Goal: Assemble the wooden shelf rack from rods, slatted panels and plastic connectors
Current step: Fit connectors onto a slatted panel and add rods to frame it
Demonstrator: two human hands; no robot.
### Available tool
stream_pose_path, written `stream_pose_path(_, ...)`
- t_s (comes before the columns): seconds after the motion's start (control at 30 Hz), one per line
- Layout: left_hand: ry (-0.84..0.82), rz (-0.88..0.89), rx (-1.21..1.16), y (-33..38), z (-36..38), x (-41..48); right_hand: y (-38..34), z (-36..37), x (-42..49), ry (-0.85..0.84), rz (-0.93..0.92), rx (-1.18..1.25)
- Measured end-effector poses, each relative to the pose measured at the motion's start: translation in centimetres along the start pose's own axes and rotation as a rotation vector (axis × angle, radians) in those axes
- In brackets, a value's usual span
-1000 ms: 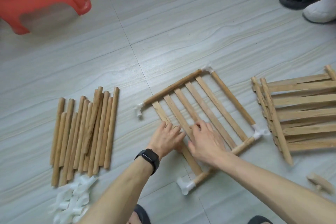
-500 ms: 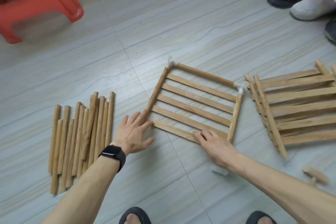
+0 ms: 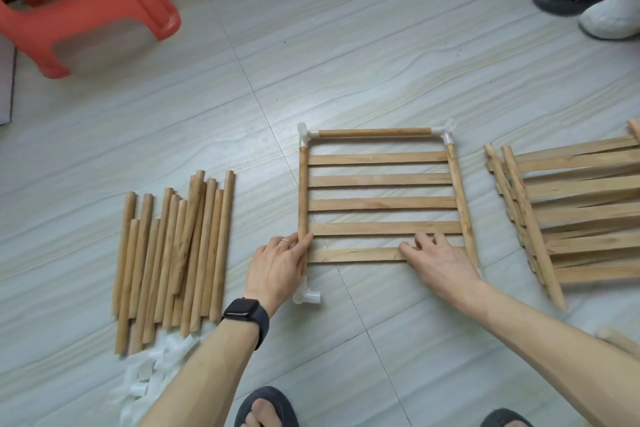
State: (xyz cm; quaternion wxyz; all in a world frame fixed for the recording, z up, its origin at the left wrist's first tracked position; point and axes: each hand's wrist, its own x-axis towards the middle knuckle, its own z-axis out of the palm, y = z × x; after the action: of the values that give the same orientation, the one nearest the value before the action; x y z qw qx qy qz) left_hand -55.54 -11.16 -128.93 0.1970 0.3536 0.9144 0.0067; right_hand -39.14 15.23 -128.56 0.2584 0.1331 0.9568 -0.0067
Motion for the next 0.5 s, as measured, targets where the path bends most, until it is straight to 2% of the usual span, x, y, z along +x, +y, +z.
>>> stream_pose_path(0.17,-0.005,-0.017,-0.113,-0.3,-0.8,-0.7,-1.5,-1.4,0.3,-0.079,-0.019,-0.127)
stream_pose_path(0.3,0.158,-0.194,-0.397,-3.6,-2.0,-4.7,-3.3,-4.3,1.4,-0.115,-0.07,-0.272)
stream_pose_path(0.43,0.256,-0.275,-0.27,-8.7,-1.4,-11.5,-7.4,-6.0,2.1,-0.02,-0.175,-0.147)
stream_pose_path(0.5,0.248,-0.295,-0.187,-11.0,-0.4,-14.8,-9.9,-6.2,2.4,-0.096,-0.195,-0.086)
